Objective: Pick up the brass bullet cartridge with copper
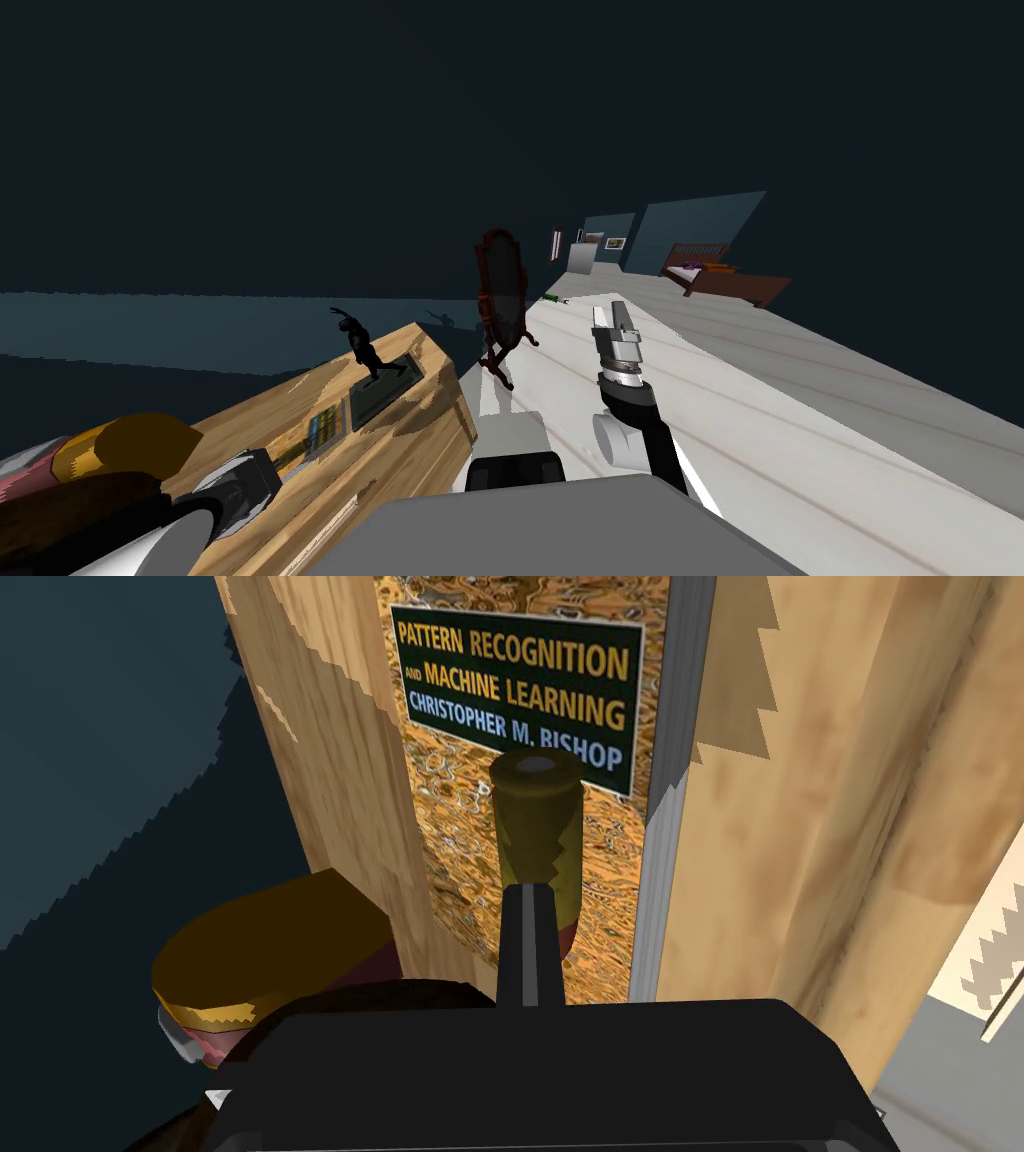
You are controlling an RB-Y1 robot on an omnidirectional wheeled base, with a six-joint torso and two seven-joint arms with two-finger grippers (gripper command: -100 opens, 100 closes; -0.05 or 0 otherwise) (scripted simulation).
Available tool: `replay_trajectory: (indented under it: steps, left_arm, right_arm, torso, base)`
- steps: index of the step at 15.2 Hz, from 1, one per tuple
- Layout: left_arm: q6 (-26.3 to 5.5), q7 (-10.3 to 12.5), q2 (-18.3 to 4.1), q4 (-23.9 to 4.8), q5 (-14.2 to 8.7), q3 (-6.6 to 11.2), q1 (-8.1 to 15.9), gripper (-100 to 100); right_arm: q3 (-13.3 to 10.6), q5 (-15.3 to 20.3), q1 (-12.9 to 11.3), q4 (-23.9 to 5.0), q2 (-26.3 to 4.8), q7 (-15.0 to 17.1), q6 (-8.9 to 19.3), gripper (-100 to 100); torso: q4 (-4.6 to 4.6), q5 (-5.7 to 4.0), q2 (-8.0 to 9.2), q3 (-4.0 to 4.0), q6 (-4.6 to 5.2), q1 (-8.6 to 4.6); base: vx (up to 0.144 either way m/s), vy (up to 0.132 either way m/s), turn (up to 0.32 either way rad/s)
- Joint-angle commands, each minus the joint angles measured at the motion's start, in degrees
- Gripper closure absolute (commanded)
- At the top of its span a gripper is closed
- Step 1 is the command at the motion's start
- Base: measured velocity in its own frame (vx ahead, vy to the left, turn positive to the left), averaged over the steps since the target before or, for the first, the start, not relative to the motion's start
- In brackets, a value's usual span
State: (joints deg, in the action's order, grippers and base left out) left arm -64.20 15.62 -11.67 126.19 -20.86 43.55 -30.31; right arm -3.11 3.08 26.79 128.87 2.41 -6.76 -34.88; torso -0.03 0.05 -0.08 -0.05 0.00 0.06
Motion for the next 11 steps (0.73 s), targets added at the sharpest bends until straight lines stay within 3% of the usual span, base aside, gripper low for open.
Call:
replay_trajectory:
  steps: [1,3,4,11]
  left_arm:
    - [-1.60,0.37,-0.13,1.77,-0.48,0.49,-0.42,100]
    - [-1.27,0.31,-0.08,1.66,-0.42,0.43,-0.41,100]
    - [-3.14,0.73,-0.19,2.58,-1.16,0.79,-0.90,-100]
    - [-8.79,2.02,-0.76,4.98,-3.68,1.92,-2.35,-100]
  right_arm:
    - [0.00,0.00,0.00,0.00,0.00,0.00,0.00,0]
    - [0.00,0.00,0.00,0.00,0.00,0.00,0.00,0]
    - [0.00,0.00,0.00,0.00,0.00,0.00,0.00,0]
    - [0.01,0.00,0.00,0.00,-0.01,0.00,0.00,0]
  torso:
    - [0.00,0.00,0.00,0.00,0.00,0.00]
    - [0.02,-0.03,0.08,0.04,-0.01,-0.11]
    - [0.02,-0.02,0.08,0.05,0.00,-0.10]
    - [0.02,0.06,0.07,0.04,0.00,0.29]
  base:
    - [-0.015,-0.019,-0.003]
    - [-0.023,-0.027,0.002]
    - [-0.013,0.012,-0.050]
    - [-0.016,0.063,-0.076]
